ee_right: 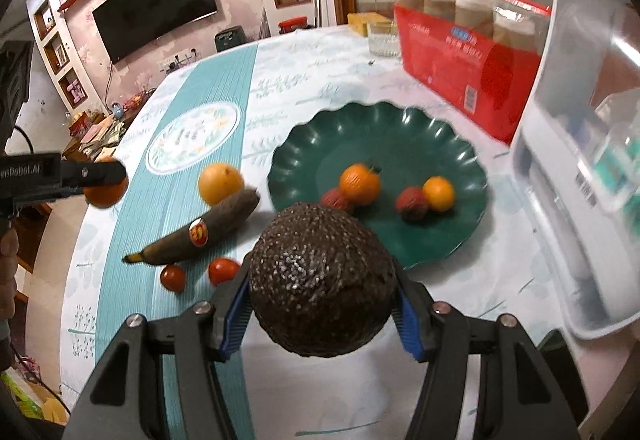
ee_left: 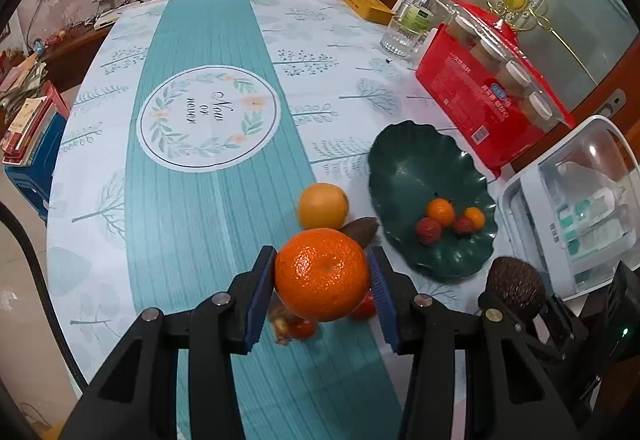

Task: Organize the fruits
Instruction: 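Grasp a tangerine with the left tool while the right tool grasps the avocado, then carry the tangerine and avocado onto the green plate and open both tools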

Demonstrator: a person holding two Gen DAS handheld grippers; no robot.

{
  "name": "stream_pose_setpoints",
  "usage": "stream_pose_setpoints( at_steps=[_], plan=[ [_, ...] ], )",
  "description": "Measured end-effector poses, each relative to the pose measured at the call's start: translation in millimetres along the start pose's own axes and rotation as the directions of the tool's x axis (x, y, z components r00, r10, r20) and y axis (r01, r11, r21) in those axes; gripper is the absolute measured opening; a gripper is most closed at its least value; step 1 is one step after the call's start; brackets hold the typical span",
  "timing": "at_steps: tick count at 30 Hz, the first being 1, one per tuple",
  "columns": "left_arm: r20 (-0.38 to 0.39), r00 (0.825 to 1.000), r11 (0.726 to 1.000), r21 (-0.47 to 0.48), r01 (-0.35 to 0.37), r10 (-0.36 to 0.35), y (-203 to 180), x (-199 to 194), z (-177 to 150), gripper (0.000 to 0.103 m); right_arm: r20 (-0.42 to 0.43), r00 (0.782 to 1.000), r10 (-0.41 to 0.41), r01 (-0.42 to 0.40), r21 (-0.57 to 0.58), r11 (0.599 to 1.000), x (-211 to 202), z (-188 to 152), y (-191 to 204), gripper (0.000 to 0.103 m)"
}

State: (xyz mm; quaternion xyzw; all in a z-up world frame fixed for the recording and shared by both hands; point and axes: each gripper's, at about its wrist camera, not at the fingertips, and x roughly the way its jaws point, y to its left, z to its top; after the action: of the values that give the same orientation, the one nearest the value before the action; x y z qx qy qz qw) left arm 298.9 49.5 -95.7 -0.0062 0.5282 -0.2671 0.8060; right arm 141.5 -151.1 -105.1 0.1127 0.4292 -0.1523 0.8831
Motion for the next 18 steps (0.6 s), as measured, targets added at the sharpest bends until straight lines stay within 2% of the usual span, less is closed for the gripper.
stream_pose_setpoints(
  at_steps=[10,18],
  plan=[
    [0.031,0.999,0.999,-0.035,-0.007,0.009,-31.1,11.1,18.2,0.045,0.059,0.998,-0.002,0.006,-0.058,0.998,-5.6,45.9,-36.8,0.061],
    [0.038,0.999,0.996,-0.081,-0.023,0.026,-50.8,37.5,36.7,0.045,0.050,0.998,0.041,-0.036,-0.102,0.994,20.8,81.7,-66.2,0.061]
  ],
)
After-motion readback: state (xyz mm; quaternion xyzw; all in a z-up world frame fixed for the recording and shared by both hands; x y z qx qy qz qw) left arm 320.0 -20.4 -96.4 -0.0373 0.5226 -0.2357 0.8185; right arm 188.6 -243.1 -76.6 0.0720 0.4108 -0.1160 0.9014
